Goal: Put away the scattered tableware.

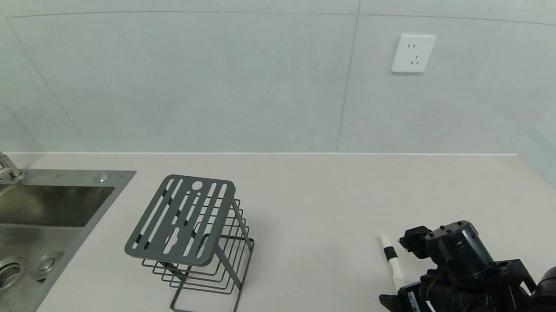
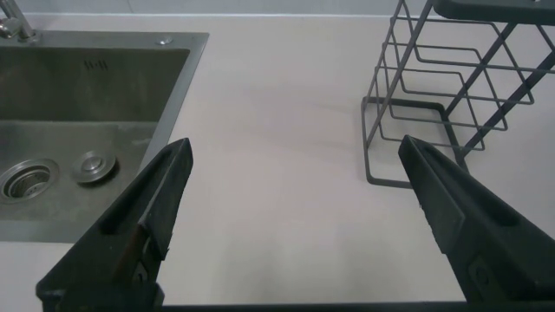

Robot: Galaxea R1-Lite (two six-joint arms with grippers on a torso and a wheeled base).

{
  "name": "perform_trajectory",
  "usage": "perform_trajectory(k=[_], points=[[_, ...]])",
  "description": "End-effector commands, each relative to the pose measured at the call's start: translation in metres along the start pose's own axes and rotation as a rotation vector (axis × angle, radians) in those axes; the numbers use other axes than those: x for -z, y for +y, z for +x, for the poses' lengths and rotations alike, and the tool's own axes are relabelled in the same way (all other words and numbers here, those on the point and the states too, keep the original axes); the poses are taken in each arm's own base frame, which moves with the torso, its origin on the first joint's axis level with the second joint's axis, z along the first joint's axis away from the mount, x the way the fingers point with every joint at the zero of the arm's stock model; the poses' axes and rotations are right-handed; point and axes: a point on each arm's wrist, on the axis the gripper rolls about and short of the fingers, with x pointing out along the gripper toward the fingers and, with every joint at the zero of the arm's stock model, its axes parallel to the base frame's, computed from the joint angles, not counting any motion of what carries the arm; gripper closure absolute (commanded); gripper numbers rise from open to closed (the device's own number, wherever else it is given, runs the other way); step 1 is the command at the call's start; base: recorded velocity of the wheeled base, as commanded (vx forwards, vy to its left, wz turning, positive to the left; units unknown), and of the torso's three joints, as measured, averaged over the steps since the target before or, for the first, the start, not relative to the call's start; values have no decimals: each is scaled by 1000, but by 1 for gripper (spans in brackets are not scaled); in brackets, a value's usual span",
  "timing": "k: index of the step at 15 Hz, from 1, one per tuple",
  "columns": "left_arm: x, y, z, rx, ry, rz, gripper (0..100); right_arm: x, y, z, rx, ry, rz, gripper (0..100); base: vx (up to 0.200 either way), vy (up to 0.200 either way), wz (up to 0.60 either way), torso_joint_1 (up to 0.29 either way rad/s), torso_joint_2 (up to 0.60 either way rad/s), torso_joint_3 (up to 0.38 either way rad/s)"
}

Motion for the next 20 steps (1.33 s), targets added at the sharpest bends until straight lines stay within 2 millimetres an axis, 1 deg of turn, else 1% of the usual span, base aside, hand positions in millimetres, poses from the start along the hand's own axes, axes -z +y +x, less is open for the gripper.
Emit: perform_trajectory(k=[1, 2, 4, 16, 17, 20], points=[[0, 0, 0, -1, 0, -1, 0, -4, 2, 7, 13, 1, -1, 0, 0, 0, 0, 0, 0, 0], [0, 0, 0, -1, 0, -1, 0, -8, 3, 12, 32, -4, -1, 0, 0, 0, 0, 0, 0, 0], [0, 0, 0, -2, 0, -2, 0, -7, 3, 16, 55, 5, -2, 0, 0, 0, 0, 0, 0, 0], [0, 0, 0, -1, 0, -2, 0, -8, 3, 22, 71, 10, -6, 0, 0, 0, 0, 0, 0, 0], [0, 0, 0, -1, 0, -2, 0, -7, 3, 23, 72, 16, -8, 100, 0, 0, 0, 0, 0, 0], [0, 0, 0, -1, 0, -2, 0, -5, 3, 26, 74, 26, -6, 100, 0, 0, 0, 0, 0, 0]])
